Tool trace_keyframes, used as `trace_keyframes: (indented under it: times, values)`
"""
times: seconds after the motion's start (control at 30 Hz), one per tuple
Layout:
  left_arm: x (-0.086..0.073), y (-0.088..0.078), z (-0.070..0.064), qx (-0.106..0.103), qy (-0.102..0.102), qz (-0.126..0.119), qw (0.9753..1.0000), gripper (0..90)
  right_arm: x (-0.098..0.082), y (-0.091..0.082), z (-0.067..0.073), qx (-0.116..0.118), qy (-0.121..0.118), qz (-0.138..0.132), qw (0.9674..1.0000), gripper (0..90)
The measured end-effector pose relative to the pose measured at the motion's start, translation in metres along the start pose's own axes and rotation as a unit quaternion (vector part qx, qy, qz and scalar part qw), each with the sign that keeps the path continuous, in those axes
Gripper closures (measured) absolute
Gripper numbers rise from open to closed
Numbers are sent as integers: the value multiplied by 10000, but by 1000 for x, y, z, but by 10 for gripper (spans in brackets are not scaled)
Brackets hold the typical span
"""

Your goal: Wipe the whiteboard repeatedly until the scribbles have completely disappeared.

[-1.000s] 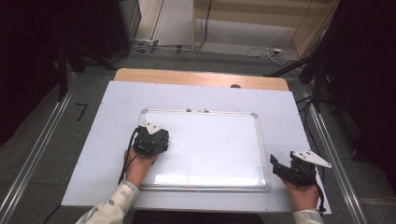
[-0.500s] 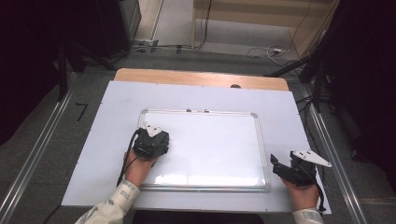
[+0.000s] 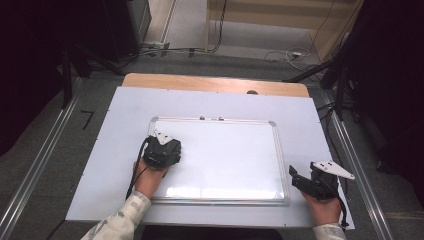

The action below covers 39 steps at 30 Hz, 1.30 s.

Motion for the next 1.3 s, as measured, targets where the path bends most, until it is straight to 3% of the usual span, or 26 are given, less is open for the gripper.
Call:
trace_keyframes:
  times: [0.6,1.1,1.3]
  values:
    - [22,21,22,330,-345,-45,9988,407,0,0,0,3,0,9,10000,226]
    - [34,32,34,396,-385,-34,9985,407,0,0,0,10,-5,4,10000,229]
    - [32,30,29,353,-271,-34,9990,407,0,1,0,16,4,-6,10000,230]
Point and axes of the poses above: each handheld gripper's, and its own axes: y roughly forward along the jaws, x roughly out of its top, z roughly to its left, the point moved 4 cm from there along y, roughly forward along the jaws, and after that the axes turned 6 degrees about -x, right-handed, at the moved point
